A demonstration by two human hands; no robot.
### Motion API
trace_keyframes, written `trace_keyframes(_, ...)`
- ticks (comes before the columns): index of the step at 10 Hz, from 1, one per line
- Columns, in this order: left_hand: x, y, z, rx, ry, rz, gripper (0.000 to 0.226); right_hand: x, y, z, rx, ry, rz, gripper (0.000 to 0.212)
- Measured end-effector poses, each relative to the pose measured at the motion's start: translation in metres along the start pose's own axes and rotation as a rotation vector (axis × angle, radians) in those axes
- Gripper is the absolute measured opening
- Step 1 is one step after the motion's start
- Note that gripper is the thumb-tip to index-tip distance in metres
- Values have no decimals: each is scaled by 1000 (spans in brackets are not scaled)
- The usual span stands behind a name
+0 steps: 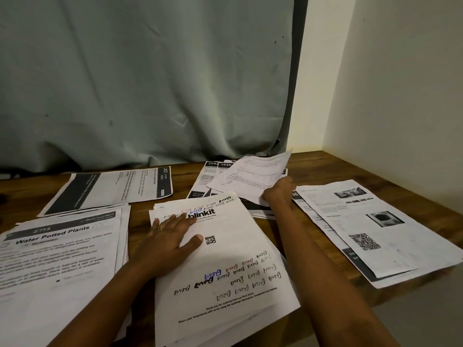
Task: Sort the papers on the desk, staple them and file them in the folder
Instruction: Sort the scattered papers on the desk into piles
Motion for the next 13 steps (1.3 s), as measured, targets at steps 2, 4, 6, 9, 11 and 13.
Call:
trace_keyframes(2, 0, 0, 0, 7, -28, -24, 105, -6, -8, 11, -4, -76, 215, 34)
trace_keyframes(4, -5, -3, -4, 1, -46, -36, 83, -70, 0, 13, -83, -133, 493, 24)
trace_keyframes(6, -18, -11, -8, -42, 6, -52, 68, -143, -42, 27, -105, -120, 555, 18)
trace_keyframes(9, -52, -109, 21, 173, -194, -152, 93, -211, -142, 37, 1, -97, 477, 20)
trace_keyframes(11, -39, -219, 39, 356, -156, -113, 107, -246, -182, 41, 30, -149, 260, 8)
trace_keyframes(13, -3, -276, 65, 428, -39, -174, 90, -255, -196, 52, 49, -162, -4, 22)
Point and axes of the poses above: each hand's wrist, its own z-axis towards the middle knuckle, its own x-axis out of the palm, y = z × x, the point moved 9 cm from there along z, towards the middle knuckle, and after that the axes turned 9 degrees about x, right-handed, at the moved point
